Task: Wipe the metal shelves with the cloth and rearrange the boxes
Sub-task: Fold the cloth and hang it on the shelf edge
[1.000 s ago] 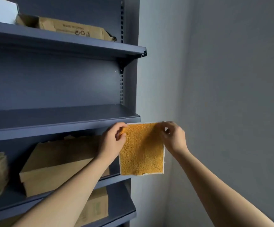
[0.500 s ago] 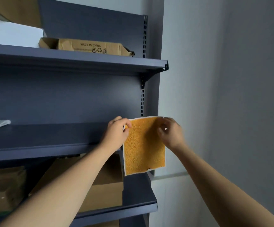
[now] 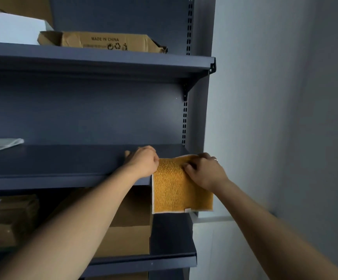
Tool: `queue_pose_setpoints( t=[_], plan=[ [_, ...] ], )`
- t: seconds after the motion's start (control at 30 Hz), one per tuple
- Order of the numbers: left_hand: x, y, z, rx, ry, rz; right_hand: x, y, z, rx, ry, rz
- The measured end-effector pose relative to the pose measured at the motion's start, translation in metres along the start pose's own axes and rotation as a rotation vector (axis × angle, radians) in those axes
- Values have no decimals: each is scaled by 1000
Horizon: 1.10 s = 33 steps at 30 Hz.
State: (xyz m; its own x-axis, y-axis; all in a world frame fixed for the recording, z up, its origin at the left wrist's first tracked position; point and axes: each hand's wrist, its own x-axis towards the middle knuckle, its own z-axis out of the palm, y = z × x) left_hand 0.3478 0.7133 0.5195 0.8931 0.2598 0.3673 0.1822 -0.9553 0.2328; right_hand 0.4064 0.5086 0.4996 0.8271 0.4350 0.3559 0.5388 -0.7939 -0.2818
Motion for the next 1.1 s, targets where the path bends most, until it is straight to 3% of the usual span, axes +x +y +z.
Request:
queue_pose_setpoints(
  t=[0.3,0.43,0.6,0.77,0.97,1.1],
  plan=[
    [-14,4,-1,121,-146,42,-4,-7,5,-28,47,22],
    [-26,-2,3,37,-18,110,-7,-13,12,-6,146,-16],
    [-42,-19,-3,-41,10,163,-17,-37,16,31,222,-66],
    [-73,-55,-5,-350,351,347,-44,-79,21,202,520,-344],
    [-127,-124,7,-423,438,411,-73,-150,81,262,397,-416],
    [-151,-191,22,-435,246,331,-89,-178,130,159,231,-295]
  ],
)
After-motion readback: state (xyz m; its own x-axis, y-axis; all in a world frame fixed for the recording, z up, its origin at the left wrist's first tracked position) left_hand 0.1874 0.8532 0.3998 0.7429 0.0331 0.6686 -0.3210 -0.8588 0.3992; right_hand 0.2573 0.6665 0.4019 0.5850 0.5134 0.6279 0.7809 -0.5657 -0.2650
